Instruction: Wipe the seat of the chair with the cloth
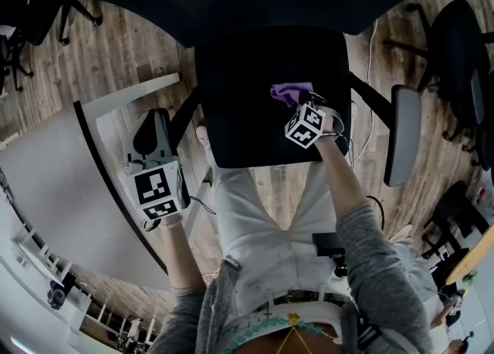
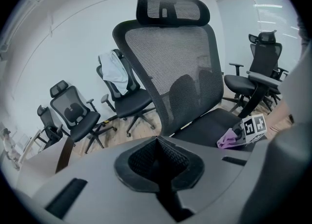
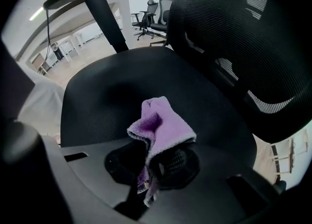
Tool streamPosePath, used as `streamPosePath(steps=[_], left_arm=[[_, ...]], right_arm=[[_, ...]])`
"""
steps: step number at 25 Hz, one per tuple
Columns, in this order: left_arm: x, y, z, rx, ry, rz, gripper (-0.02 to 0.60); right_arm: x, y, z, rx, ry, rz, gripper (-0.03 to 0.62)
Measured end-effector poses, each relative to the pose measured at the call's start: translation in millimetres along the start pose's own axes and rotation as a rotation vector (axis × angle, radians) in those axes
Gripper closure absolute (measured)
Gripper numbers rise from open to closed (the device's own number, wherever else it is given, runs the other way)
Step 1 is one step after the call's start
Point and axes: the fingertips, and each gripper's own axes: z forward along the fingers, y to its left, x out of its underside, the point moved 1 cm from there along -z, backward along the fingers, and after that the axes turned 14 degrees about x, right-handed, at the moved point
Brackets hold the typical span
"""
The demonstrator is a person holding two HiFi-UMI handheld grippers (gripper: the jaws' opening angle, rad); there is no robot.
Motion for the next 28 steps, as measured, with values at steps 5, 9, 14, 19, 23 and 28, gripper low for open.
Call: streamPosePath(steps=[5,9,14,19,23,28], left_arm=[[0,0,-1,0.0,0.0,-0.002,0.579],[-2,-1,0,0.002,0.0,-0.009,0.58],[-1,-1,0,0.001,0.0,-0.005,0.58],[-1,-1,0,-0.003,0.003,0.005,0.579],[-2,0,1,-0.001,0.003,0.004,0.579],[-1,-1,0,-0.004,0.005,0.005,0.579]], right_arm=[[12,-7,-4,0.011,0.014,-0.001,0.546],[19,-12,-6,0.022,0.012,0.011,0.546],[34,-22,-11,0.036,0.025,0.031,0.546],[58,-35,-21,0.06,0.037,0.065,0.546],[72,-43,-28,0.08,0.052,0.092,0.546],[84,-48,-33,0.089,0.076,0.096,0.546]])
